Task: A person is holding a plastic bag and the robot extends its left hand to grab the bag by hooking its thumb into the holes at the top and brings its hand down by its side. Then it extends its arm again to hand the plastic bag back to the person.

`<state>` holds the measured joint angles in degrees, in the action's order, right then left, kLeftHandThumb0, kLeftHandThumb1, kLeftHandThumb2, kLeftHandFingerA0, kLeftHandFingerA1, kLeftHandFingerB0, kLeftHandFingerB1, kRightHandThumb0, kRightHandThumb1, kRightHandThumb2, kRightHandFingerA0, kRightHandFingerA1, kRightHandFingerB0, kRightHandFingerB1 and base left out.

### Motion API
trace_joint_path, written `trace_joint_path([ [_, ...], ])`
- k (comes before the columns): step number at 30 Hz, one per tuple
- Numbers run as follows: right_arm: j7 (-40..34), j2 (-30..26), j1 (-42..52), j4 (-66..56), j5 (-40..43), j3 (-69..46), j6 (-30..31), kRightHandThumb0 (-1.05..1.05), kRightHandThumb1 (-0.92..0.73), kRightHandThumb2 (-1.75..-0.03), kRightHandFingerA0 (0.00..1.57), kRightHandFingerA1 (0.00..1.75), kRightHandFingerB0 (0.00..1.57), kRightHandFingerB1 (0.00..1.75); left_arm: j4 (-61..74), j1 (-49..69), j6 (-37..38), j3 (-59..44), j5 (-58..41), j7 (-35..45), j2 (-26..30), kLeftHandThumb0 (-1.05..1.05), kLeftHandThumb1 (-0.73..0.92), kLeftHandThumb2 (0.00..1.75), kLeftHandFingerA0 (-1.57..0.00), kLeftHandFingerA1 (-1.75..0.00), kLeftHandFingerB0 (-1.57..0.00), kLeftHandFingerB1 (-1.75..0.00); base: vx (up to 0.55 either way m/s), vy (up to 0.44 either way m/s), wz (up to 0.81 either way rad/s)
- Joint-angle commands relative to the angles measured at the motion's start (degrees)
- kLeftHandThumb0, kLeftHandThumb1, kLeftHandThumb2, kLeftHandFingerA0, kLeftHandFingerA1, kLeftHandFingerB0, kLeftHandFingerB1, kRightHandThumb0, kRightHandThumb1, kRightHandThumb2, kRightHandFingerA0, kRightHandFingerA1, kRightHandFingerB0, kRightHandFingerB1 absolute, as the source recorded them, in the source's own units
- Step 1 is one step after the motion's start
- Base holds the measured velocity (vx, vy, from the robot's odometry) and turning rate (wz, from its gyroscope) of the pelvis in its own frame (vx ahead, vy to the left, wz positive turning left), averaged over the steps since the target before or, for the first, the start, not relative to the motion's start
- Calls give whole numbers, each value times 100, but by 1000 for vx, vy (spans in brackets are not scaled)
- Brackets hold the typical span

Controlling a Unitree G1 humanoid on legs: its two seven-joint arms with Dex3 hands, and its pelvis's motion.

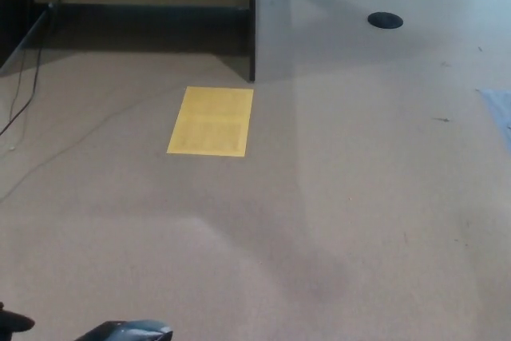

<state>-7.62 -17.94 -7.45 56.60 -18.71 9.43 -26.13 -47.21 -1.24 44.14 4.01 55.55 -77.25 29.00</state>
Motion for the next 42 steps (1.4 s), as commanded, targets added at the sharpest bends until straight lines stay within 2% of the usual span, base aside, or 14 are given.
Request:
trace_joint_path([
  [1,16,-47,-44,4,2,-15,93,-31,-68,-60,76,49,70,45,229,-89,-178,126,-51,-488,227,-14,74,77,-84,-162,-83,-93,0,0,0],
  [2,16,-48,-44,-12,2,-17,111,-31,-67,-60,76,49,70,45,436,-69,-123,96,-114,-422,262,-18,68,81,-98,-160,-85,-95,0,0,0],
  [4,-1,-46,-44,-5,5,-22,92,-31,-67,-60,76,49,70,45,846,-17,-72,15,-229,-284,317,-14,73,81,-84,-164,-82,-94,0,0,0],
  [10,14,-35,-67,25,-9,1,75,-32,-68,-60,75,49,70,45,1579,-259,-131,-297,-502,80,471,-13,79,70,-86,-166,-82,-95,0,0,0],
  [13,-6,-45,-47,-10,-23,7,80,-31,-67,-60,76,50,71,46,2132,-558,-353,-598,-865,757,567,-13,72,80,-89,-163,-83,-85,0,0,0],
  [16,17,-41,-68,-19,6,-9,104,-31,-67,-60,75,49,71,45,2807,-1008,-762,-872,-1267,1539,523,-10,69,78,-95,-155,-86,-90,0,0,0],
  [20,1,-40,-95,7,1,-3,24,-31,-67,-60,77,50,71,46,3581,-1677,-1356,-933,-1503,2471,406,-13,76,69,-88,-166,-82,-95,0,0,0],
  [25,43,-67,-106,-7,18,-11,39,-30,-67,-60,78,51,71,47,4501,-2690,-2152,-690,-1318,3581,168,-14,69,77,-92,-160,-90,-96,0,0,0],
  [26,38,-72,-111,-5,12,-8,35,-30,-67,-60,78,51,72,47,4504,-2836,-2165,-647,-1270,3633,136,-21,73,67,-90,-161,-92,-100,0,0,0],
  [34,-30,-57,-98,18,-22,18,50,-30,-67,-60,77,50,72,46,4111,-4773,-2401,30,-977,4266,-624,-17,72,72,-89,-167,-80,-103,0,0,0],
  [35,3,-61,-93,-2,-13,17,81,-33,-66,-60,75,49,70,45,3904,-5273,-2411,198,-860,4348,-802,-13,68,65,-99,-168,-83,-110,0,0,0],
  [38,35,-62,-150,19,65,-45,53,-30,-66,-60,79,53,71,47,3417,-5890,-2425,379,-738,4348,-1029,-14,72,71,-88,-167,-76,-106,0,0,0],
  [41,-11,-91,-270,73,48,-58,48,-30,-66,-60,83,55,72,47,2752,-6571,-2436,541,-676,4288,-1263,-11,64,75,-106,-159,-88,-100,0,0,0],
  [42,-2,-113,-295,88,75,-85,5,-30,-66,-60,84,59,73,48,2516,-6818,-2506,600,-624,4265,-1364,-12,72,69,-94,-163,-80,-105,0,0,0],
])
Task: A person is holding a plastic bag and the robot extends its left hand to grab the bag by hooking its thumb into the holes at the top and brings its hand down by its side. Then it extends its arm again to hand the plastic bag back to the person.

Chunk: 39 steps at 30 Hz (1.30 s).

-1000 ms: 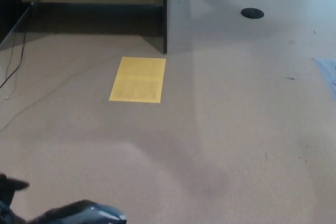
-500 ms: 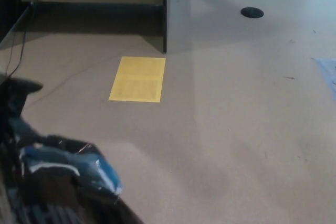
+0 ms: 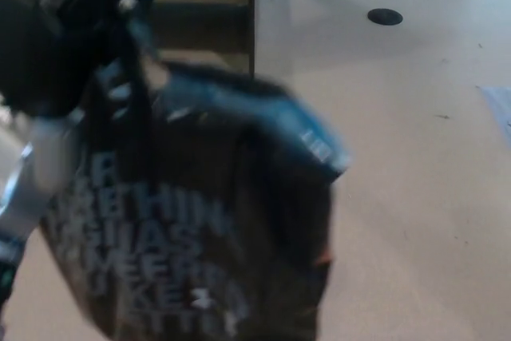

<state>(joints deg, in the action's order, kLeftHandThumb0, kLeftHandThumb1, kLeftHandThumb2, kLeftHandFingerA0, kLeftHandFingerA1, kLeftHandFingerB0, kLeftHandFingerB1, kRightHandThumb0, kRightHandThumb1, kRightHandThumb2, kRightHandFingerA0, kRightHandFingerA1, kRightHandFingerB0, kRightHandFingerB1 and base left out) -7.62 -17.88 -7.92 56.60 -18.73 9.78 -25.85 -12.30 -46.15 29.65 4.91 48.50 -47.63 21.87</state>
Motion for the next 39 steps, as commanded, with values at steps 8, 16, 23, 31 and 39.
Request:
trace_joint_path([
  [8,36,-95,-380,159,121,-154,66,-30,-66,-60,82,55,73,47,-2467,-3490,-1023,804,111,1097,-1033,-18,67,65,-99,-169,-82,-97,0,0,0],
  [16,-28,-81,-532,154,149,-246,120,-28,-66,-60,79,54,71,47,-3772,-4584,-1088,1213,194,729,-1580,-23,63,63,-91,-166,-77,-101,0,0,0],
  [23,11,-112,-777,179,164,-335,142,-28,-66,-60,80,56,72,47,-4356,-5076,-988,1455,47,608,-1865,-26,59,61,-94,-164,-85,-75,0,0,0],
  [31,153,-254,-965,338,196,-426,66,-28,-66,-60,81,56,72,48,-4637,-5072,-860,1673,-40,395,-2044,-22,62,62,-95,-164,-80,-85,0,0,0],
  [39,141,-239,-965,377,161,-409,125,-30,-66,-60,79,54,73,47,-4378,-4817,-1164,1644,-253,895,-2023,-38,61,59,-73,-89,-41,-33,0,0,0],
])
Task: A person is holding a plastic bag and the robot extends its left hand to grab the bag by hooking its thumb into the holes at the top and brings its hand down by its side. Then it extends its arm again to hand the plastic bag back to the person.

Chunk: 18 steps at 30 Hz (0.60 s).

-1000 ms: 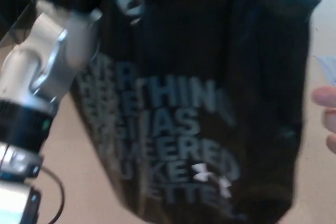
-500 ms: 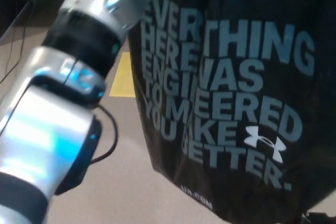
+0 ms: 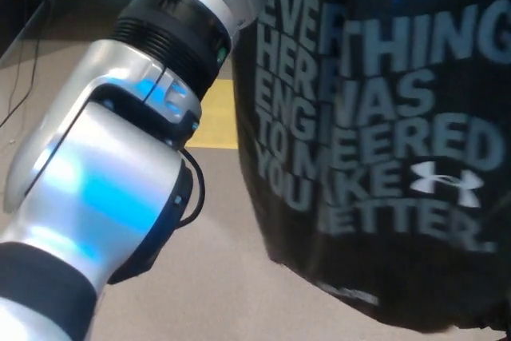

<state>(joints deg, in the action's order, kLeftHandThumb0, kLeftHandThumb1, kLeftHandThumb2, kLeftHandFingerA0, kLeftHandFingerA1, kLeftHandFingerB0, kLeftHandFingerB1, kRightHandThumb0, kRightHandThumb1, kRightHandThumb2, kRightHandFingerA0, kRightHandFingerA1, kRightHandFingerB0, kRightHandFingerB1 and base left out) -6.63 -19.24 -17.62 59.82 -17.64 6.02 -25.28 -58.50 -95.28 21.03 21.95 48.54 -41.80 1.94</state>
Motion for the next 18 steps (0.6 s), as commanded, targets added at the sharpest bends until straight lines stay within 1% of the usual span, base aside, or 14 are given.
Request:
trace_joint_path([
  [1,48,-92,0,62,57,-34,72,-30,-66,-60,79,54,73,47,301,128,-405,-49,-246,409,-20,-38,61,59,-73,-89,-41,-33,0,0,0],
  [2,42,-92,9,43,48,-27,75,-29,-66,-60,80,54,72,47,480,205,-759,-66,-278,842,-30,-68,45,74,-10,-39,-6,-29,0,0,0],
  [3,41,-92,15,35,44,-23,68,-30,-66,-60,80,54,72,47,600,265,-921,-102,-346,1118,-38,-67,42,80,-5,-28,-5,-20,0,0,0],
  [4,43,-93,17,35,44,-22,57,-30,-66,-60,80,54,72,47,694,316,-953,-147,-426,1271,-42,-67,42,80,-5,-28,-5,-20,0,0,0],
  [5,41,-108,17,32,27,-10,41,-29,-66,-60,79,54,72,47,867,378,-1137,-144,-442,1633,-8,-77,41,75,0,-9,0,-9,0,0,0],
  [6,41,-108,10,35,26,-9,47,-30,-66,-60,80,57,72,47,979,421,-1253,-144,-458,1889,22,-89,51,58,0,0,0,0,0,0,0],
  [7,44,-99,4,32,31,-13,73,-30,-66,-60,81,58,72,47,1141,483,-1422,-155,-507,2283,65,-90,51,56,0,0,0,0,0,0,0],
  [8,46,-92,9,22,36,-14,89,-30,-66,-60,81,58,72,47,1215,515,-1479,-172,-536,2402,71,-90,51,56,0,0,0,0,0,0,0],
  [9,40,-89,12,21,39,-17,81,-30,-66,-60,82,64,72,47,1301,539,-1549,-167,-545,2604,107,-95,51,62,0,0,0,0,0,0,0],
  [12,70,-103,5,-7,34,-7,129,-30,-67,-60,78,53,71,46,1557,668,-1612,-259,-763,3064,166,-93,45,63,0,0,0,0,0,0,0],
  [14,55,-99,-4,3,28,-1,114,-29,-66,-60,79,54,71,46,1670,715,-1654,-280,-805,3227,197,-94,45,64,0,0,0,0,0,0,0],
  [15,58,-95,-5,-5,30,-2,131,-30,-67,-60,78,52,71,46,1725,741,-1674,-291,-824,3302,211,-90,47,56,0,0,0,0,0,0,0],
  [17,61,-87,-19,-5,40,-10,168,-30,-66,-60,79,52,72,46,1810,786,-1672,-312,-851,3393,240,-92,48,56,0,0,0,0,0,0,0],
  [18,73,-82,-19,-1,59,-22,140,-29,-66,-60,81,59,72,47,1878,822,-1673,-325,-861,3451,264,-93,48,57,0,0,0,0,0,0,0],
])
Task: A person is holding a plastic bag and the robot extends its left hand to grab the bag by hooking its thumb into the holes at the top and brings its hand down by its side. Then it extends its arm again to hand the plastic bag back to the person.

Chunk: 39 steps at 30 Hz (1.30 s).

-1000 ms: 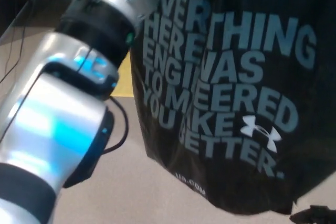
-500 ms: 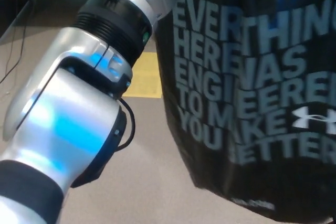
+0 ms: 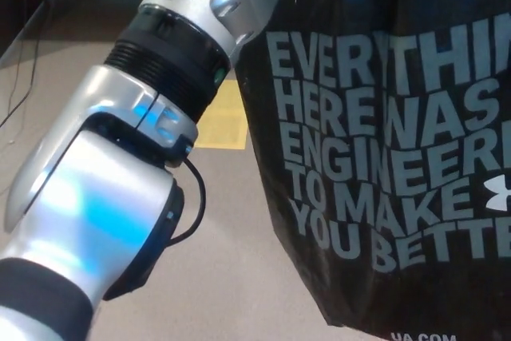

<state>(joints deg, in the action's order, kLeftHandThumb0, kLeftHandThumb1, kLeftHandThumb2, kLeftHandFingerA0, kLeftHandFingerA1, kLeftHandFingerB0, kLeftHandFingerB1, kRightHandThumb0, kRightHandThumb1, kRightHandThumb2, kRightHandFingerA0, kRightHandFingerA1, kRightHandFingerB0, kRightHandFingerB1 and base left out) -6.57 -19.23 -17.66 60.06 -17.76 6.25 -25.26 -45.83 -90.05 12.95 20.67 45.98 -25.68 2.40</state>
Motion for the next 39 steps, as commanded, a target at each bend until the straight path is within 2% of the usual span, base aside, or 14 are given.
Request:
trace_joint_path([
  [1,64,-86,-12,-28,63,-38,127,-30,-66,-60,81,62,72,47,658,325,-870,-207,-612,1873,225,-95,46,64,0,0,0,0,0,0,0],
  [3,63,-84,-6,-16,68,-38,66,-29,-66,-60,79,55,72,47,822,410,-861,-229,-632,1958,251,-97,46,64,0,0,0,0,0,0,0],
  [12,55,-70,71,-44,9,20,141,-29,-66,-60,79,54,72,46,2324,1153,-1101,-244,-658,2695,495,-98,54,58,0,0,0,0,0,0,0],
  [16,41,-68,176,-36,-11,54,27,-30,-67,-60,81,53,72,47,3109,1606,-1232,-268,-648,2997,670,-100,50,64,0,0,0,0,0,0,0],
  [22,24,-45,360,-69,-14,99,-37,-30,-66,-60,79,53,72,47,3995,2523,-1149,-361,-700,3072,941,-93,50,57,0,0,0,0,0,0,0],
  [23,17,-44,358,-77,-26,115,-28,-30,-66,-60,81,55,72,47,4096,2668,-1149,-367,-687,3079,991,-97,45,66,0,0,0,0,0,0,0],
  [25,-6,-48,357,-86,-48,143,-26,-30,-66,-60,81,56,73,47,4340,2907,-1236,-376,-600,3116,1046,-94,52,57,0,0,0,0,0,0,0],
  [28,1,-44,321,-119,-39,166,-25,-29,-66,-60,79,53,73,47,4755,3450,-1163,-426,-462,3053,1268,-98,48,68,0,0,0,-2,0,0,0],
  [30,30,-79,278,-152,-22,161,11,-29,-66,-60,80,54,72,47,5141,3842,-1311,-488,-399,3123,1351,-97,55,60,0,0,0,0,0,0,0],
  [31,46,-90,228,-150,-10,153,17,-29,-66,-60,79,53,72,47,5241,3987,-1264,-541,-446,3103,1395,-85,45,89,0,0,0,0,0,0,0],
  [32,57,-101,165,-144,-1,143,15,-29,-66,-60,79,53,72,47,5277,4071,-1178,-588,-480,3057,1441,-85,45,89,0,0,0,0,0,0,0],
  [36,80,-103,-47,-109,13,127,121,-30,-67,-60,78,53,72,47,5592,5101,-473,-1013,-853,2601,1707,-76,41,85,0,-7,0,-5,0,0,0],
  [38,123,-125,-126,-120,14,126,210,-30,-67,-60,77,51,71,46,5693,5673,-186,-1255,-1082,2410,1747,-70,41,84,-3,-29,-2,-14,0,0,0],
  [39,125,-126,-134,-118,16,124,209,-30,-67,-60,77,51,71,46,5702,5732,-155,-1283,-1114,2400,1747,-70,41,84,-3,-29,-2,-14,0,0,0],
])
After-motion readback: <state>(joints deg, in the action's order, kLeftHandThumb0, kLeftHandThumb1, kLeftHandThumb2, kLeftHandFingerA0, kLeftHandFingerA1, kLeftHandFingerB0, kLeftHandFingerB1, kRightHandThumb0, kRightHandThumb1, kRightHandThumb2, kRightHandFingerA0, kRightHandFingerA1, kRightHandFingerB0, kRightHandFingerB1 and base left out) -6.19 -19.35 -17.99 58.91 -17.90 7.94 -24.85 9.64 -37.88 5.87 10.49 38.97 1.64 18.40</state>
